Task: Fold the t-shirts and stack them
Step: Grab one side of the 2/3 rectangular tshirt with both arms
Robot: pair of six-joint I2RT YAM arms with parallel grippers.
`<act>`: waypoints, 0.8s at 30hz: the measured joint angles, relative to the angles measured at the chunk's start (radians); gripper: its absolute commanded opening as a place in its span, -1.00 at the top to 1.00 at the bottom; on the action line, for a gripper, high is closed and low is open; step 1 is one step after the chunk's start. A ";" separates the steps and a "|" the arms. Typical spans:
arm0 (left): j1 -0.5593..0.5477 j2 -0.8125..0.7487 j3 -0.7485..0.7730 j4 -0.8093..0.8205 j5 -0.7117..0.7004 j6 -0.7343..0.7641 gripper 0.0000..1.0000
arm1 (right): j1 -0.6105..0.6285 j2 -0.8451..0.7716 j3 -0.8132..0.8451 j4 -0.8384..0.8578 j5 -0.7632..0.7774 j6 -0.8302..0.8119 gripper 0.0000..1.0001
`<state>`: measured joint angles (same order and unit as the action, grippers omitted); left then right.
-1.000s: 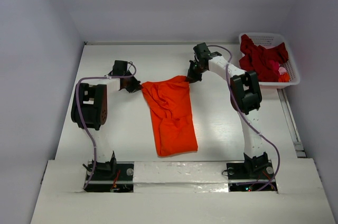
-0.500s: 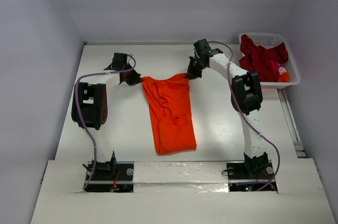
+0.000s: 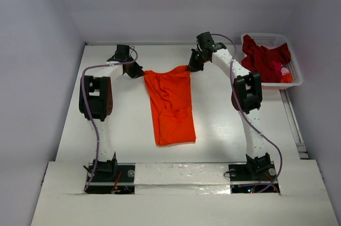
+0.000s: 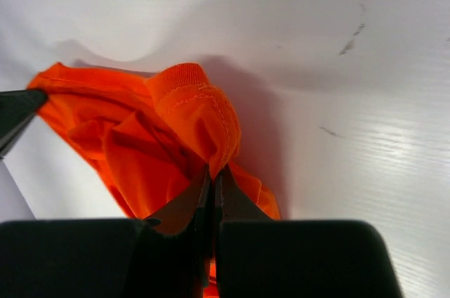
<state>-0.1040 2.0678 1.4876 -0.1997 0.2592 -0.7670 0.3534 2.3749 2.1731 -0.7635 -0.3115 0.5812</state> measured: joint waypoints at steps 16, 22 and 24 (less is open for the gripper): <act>0.014 0.112 0.286 -0.107 0.030 0.007 1.00 | -0.046 0.042 0.106 -0.048 -0.002 -0.010 1.00; 0.014 0.111 0.262 -0.101 0.034 0.011 1.00 | -0.045 0.042 0.104 -0.048 -0.011 -0.022 1.00; 0.014 0.110 0.231 -0.096 0.034 0.015 1.00 | -0.045 0.040 0.081 -0.035 -0.012 -0.029 1.00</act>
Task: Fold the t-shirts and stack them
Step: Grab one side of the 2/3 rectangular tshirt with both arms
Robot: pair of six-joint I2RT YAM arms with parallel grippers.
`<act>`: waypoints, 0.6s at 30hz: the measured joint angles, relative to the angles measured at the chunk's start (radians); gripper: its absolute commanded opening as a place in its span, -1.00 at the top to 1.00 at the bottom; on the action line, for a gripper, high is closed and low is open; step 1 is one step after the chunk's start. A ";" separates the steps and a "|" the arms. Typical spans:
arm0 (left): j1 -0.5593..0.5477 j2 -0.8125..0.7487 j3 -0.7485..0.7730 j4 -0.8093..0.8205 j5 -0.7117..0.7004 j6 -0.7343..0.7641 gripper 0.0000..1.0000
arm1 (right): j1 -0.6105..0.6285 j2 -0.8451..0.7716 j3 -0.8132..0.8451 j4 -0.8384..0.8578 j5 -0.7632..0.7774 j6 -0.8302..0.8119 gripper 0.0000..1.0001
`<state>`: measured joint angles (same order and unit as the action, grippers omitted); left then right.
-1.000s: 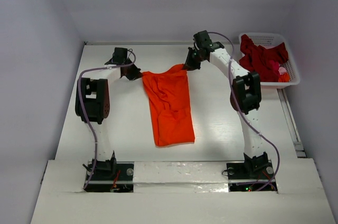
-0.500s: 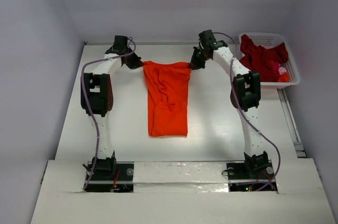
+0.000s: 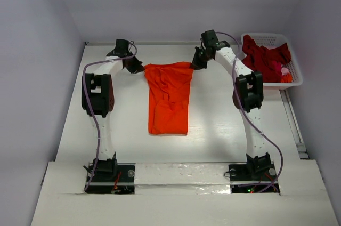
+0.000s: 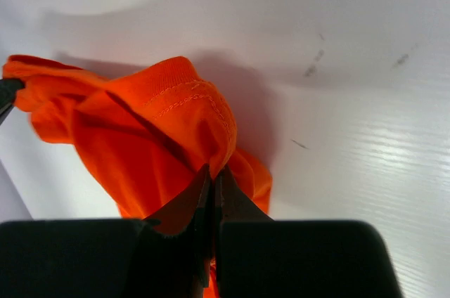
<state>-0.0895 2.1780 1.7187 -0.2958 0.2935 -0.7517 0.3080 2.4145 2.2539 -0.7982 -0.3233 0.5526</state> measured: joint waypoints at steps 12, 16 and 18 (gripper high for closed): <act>0.000 -0.115 -0.109 -0.035 0.019 0.013 1.00 | 0.000 -0.050 -0.202 0.023 -0.012 -0.009 1.00; 0.000 -0.181 -0.117 -0.038 0.023 0.017 1.00 | 0.000 -0.115 -0.246 0.032 -0.018 -0.011 1.00; 0.000 -0.208 -0.127 -0.042 0.026 0.019 1.00 | 0.000 -0.148 -0.266 0.043 -0.019 -0.014 1.00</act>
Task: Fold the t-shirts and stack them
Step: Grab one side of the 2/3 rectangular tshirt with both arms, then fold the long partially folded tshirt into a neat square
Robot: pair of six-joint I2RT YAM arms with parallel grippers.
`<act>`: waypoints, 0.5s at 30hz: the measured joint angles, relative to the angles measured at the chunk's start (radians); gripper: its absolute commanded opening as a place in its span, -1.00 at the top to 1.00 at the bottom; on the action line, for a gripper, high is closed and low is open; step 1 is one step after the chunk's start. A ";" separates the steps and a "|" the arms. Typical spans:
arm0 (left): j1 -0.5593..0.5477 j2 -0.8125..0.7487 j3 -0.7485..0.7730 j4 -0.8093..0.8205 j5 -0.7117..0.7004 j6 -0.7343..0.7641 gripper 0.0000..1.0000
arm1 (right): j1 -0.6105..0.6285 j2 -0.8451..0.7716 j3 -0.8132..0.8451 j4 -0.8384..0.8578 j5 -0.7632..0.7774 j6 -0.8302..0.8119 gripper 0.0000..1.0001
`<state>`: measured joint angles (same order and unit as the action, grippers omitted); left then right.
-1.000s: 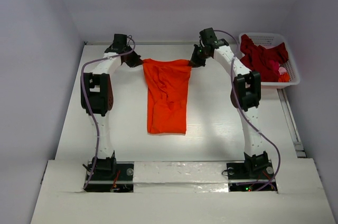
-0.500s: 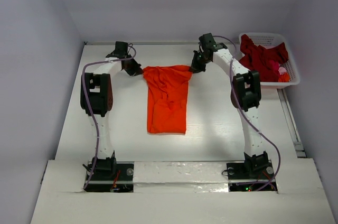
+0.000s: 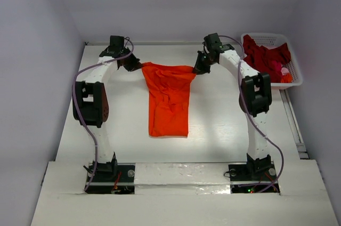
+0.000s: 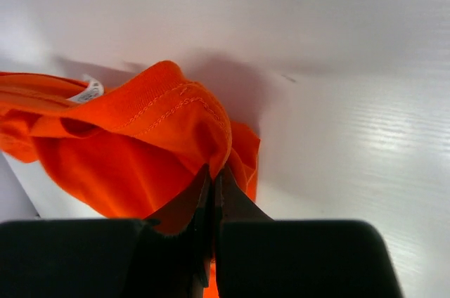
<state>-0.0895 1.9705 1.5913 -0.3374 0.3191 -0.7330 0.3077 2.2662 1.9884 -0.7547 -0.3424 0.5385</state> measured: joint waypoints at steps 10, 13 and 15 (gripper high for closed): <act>0.000 -0.050 -0.063 -0.028 0.005 0.017 1.00 | 0.000 -0.134 -0.094 0.027 -0.019 -0.011 1.00; 0.000 -0.064 -0.073 -0.046 0.009 0.019 1.00 | 0.001 -0.162 -0.127 0.026 -0.026 -0.012 1.00; 0.000 -0.077 -0.074 -0.057 0.014 0.019 1.00 | 0.005 -0.179 -0.145 0.024 -0.031 -0.014 1.00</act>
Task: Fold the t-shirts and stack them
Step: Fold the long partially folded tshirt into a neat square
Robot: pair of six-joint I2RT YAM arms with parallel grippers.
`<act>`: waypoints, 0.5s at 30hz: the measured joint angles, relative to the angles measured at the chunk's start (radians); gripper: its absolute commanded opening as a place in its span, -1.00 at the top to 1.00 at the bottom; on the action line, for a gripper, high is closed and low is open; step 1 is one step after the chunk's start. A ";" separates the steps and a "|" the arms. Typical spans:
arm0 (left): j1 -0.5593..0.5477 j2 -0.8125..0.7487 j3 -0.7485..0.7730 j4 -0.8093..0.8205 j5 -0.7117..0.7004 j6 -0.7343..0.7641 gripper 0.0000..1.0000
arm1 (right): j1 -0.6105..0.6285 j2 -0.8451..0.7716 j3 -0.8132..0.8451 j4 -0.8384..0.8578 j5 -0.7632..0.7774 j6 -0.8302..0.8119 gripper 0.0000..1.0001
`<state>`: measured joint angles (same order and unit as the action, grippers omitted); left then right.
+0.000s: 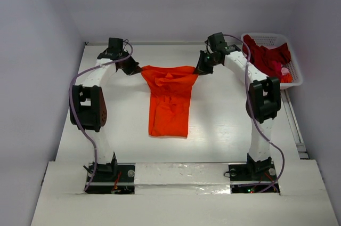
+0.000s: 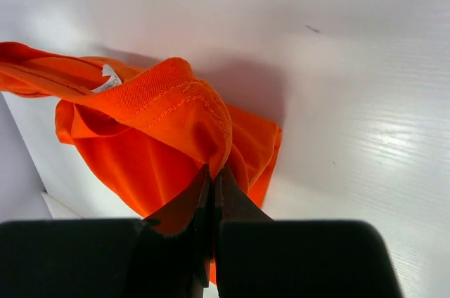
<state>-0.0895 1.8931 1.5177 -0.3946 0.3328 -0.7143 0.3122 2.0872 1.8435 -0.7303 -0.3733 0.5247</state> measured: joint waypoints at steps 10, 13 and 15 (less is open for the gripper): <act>0.000 -0.111 -0.008 -0.051 0.014 0.000 1.00 | 0.074 -0.116 -0.093 -0.005 0.000 -0.021 1.00; 0.000 -0.152 -0.033 -0.072 0.018 0.000 1.00 | 0.120 -0.171 -0.135 -0.013 0.011 -0.025 1.00; 0.000 -0.188 -0.057 -0.094 0.019 0.000 1.00 | 0.154 -0.221 -0.177 -0.018 0.018 -0.024 1.00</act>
<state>-0.0895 1.7054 1.4605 -0.4885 0.3523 -0.7139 0.4660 1.8664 1.6669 -0.7483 -0.3550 0.5003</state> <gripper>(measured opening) 0.010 0.035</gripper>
